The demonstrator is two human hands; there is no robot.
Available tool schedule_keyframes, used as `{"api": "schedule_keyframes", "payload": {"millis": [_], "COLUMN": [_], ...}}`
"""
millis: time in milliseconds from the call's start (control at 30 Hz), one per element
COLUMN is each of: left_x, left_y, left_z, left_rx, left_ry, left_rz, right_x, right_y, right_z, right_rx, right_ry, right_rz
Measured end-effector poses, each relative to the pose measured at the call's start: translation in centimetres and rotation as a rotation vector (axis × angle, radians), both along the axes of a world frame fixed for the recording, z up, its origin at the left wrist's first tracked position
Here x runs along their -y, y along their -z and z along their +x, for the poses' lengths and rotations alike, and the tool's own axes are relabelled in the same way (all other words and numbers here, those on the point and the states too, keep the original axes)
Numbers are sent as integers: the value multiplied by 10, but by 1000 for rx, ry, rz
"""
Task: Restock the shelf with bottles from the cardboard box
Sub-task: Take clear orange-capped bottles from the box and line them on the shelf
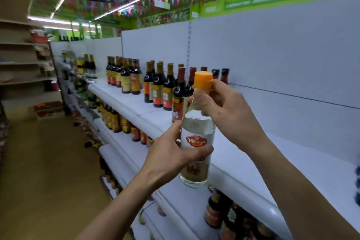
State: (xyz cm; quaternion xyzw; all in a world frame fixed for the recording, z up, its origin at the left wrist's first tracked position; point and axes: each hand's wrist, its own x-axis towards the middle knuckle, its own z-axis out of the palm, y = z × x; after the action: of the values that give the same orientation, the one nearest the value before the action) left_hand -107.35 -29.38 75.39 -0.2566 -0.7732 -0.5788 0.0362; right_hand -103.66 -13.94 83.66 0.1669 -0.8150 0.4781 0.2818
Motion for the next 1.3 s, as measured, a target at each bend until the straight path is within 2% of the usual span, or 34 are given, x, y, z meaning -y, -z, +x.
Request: {"api": "schedule_keyframes", "payload": {"millis": [233, 600, 800, 1300], "left_x": [-84, -175, -212, -270], "left_y": [-19, -12, -4, 9], "left_z": [-13, -19, -34, -76], "left_rx": [2, 61, 78, 62], "left_ry": [116, 278, 341, 512], "left_rz": [46, 9, -12, -84], "right_x": [-81, -165, -189, -212], "right_y": [-3, 25, 38, 52], "right_z": [11, 29, 33, 18], "right_rx": [46, 152, 235, 286], "right_ry": [128, 325, 439, 680], "right_rz": [64, -4, 9, -60]}}
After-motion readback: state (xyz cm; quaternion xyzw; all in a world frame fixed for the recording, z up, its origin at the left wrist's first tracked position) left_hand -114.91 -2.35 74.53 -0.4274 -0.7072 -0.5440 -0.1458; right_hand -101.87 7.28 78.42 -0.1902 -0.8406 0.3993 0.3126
